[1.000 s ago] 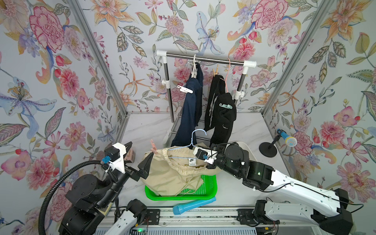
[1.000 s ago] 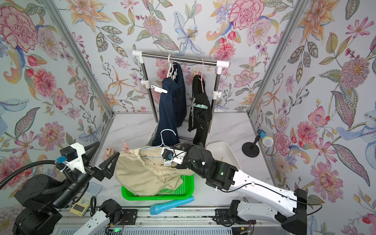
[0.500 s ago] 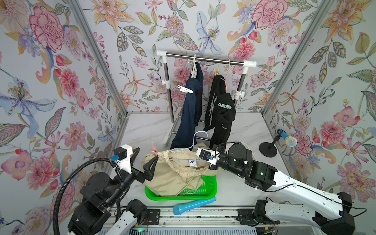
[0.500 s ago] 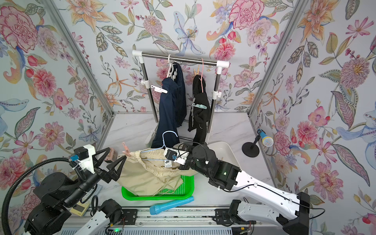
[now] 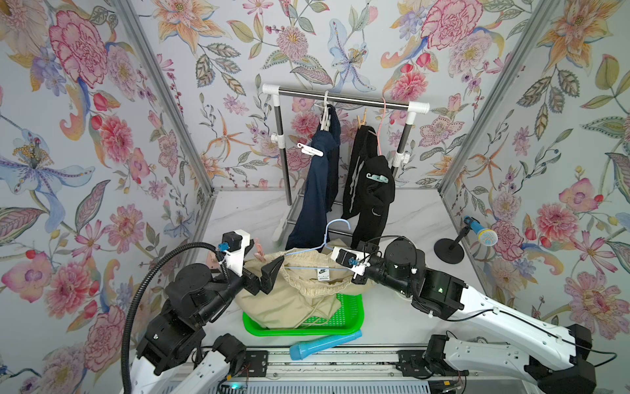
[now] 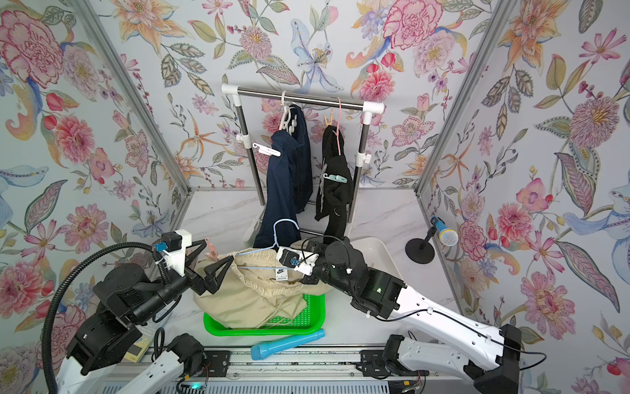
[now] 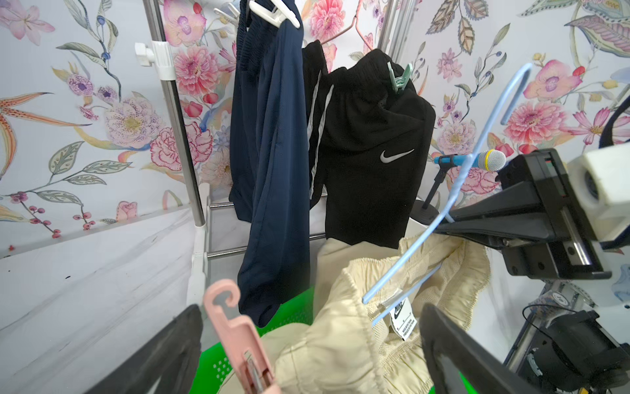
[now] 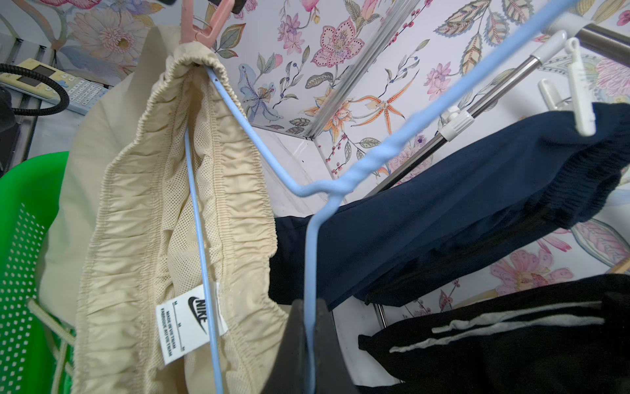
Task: Remove the clothespins securing shorts to the hanger
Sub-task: Adjust the hanger in the basket.
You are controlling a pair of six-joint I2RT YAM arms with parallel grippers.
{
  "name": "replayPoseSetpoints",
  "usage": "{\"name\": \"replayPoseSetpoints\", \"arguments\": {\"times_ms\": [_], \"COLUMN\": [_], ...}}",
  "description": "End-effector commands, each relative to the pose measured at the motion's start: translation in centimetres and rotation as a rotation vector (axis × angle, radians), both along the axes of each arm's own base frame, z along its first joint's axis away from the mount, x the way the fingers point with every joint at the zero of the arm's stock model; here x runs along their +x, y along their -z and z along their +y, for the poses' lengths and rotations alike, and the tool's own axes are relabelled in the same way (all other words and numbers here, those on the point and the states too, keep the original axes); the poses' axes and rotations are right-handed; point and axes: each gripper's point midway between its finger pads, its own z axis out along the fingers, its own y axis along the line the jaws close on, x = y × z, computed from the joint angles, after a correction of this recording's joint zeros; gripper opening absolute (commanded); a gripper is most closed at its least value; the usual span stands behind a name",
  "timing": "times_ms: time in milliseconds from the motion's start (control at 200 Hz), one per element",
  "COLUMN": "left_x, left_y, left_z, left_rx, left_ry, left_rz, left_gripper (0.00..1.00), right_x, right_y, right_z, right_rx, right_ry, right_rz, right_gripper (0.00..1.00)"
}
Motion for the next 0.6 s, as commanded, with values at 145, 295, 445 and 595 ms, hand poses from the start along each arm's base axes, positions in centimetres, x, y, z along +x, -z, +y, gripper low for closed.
{"name": "replayPoseSetpoints", "arguments": {"times_ms": [145, 295, 445, 595], "left_x": [0.3, 0.1, -1.0, -3.1], "left_y": [-0.9, -1.1, -1.8, -3.0], "left_z": [0.0, 1.1, 2.0, 1.3], "left_rx": [0.049, 0.064, 0.025, -0.046], "left_ry": [-0.002, -0.044, -0.057, 0.035], "left_rz": [-0.045, -0.048, -0.059, -0.082], "left_gripper": [0.99, 0.99, 0.99, 0.99], "right_x": [-0.3, -0.6, -1.1, -2.5], "right_y": [-2.0, -1.9, -1.7, -1.8], "right_z": [-0.3, -0.4, -0.4, -0.1], "right_rx": [0.09, 0.091, 0.08, 0.085], "right_ry": [-0.012, -0.028, -0.057, -0.14], "right_rz": [0.003, 0.011, 0.014, -0.029], "right_gripper": [0.0, 0.0, 0.0, 0.0]}}
